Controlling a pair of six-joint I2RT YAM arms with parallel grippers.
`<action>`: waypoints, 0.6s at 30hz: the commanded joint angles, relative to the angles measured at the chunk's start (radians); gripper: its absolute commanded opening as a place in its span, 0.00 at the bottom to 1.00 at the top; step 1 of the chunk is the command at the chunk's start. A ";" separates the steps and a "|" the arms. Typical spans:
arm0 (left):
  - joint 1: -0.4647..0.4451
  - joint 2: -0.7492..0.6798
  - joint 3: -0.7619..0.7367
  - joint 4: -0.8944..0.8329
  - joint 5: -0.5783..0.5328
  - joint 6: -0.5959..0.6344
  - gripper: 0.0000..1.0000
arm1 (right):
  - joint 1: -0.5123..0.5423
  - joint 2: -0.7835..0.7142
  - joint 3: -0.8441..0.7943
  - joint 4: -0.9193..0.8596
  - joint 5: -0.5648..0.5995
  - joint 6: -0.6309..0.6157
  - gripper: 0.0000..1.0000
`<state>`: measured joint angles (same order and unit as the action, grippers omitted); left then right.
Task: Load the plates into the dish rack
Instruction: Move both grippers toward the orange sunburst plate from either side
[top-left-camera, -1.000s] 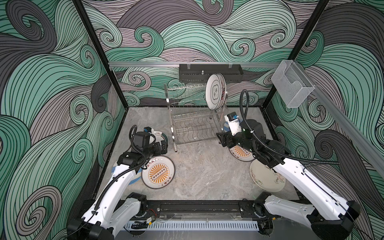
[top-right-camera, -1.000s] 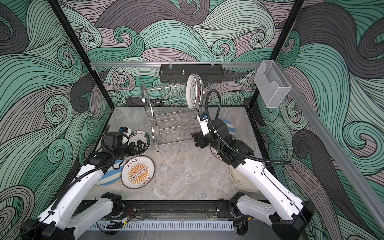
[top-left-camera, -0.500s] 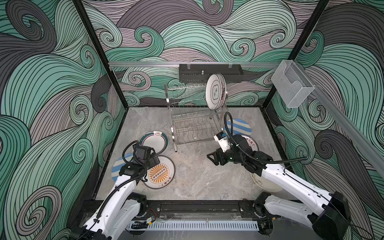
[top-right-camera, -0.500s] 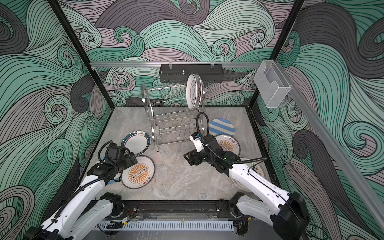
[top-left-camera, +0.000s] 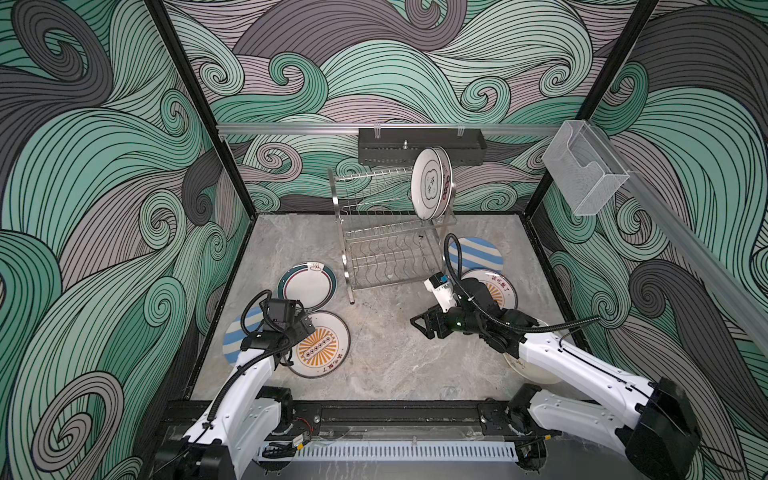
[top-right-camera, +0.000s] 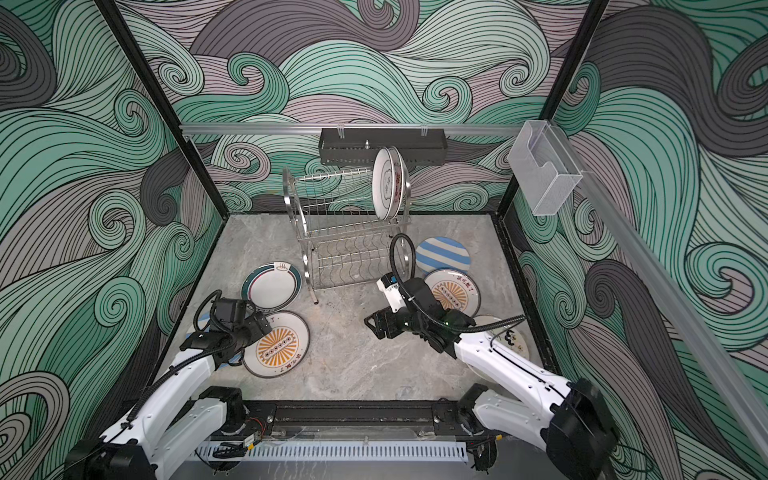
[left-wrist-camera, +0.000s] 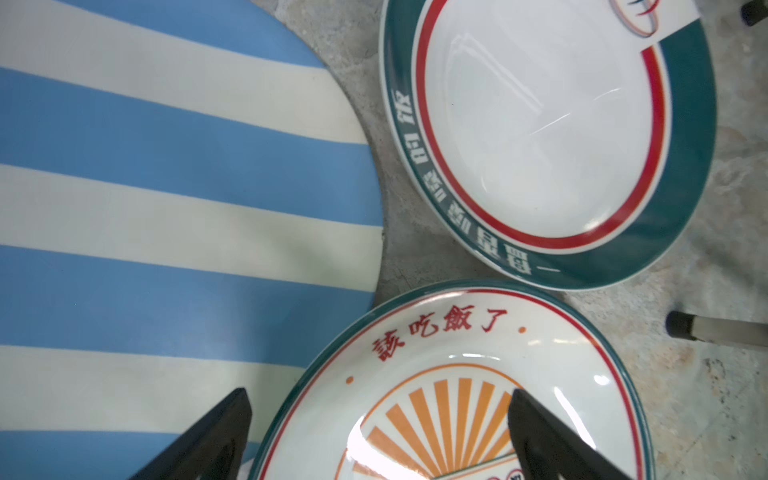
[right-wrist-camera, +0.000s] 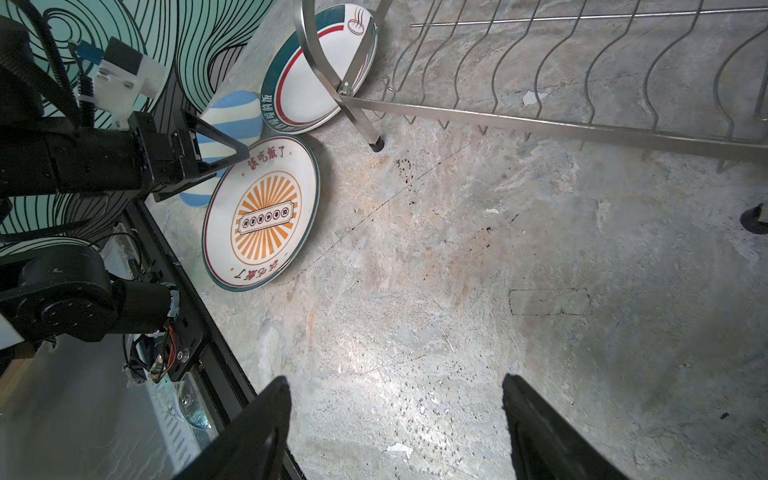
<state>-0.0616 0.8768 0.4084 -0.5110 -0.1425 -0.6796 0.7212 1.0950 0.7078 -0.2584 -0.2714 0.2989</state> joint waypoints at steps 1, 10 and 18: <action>0.021 0.021 0.007 0.058 0.075 0.018 0.99 | 0.010 0.031 0.003 0.025 -0.019 0.006 0.80; 0.023 0.016 0.012 0.058 0.161 0.033 0.99 | 0.018 0.109 0.052 0.018 -0.028 0.002 0.80; 0.023 0.026 0.013 0.039 0.345 0.026 0.99 | 0.020 0.209 0.090 0.057 -0.041 -0.014 0.81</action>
<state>-0.0433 0.8951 0.4088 -0.4648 0.0937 -0.6575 0.7357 1.2758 0.7708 -0.2272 -0.2932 0.2962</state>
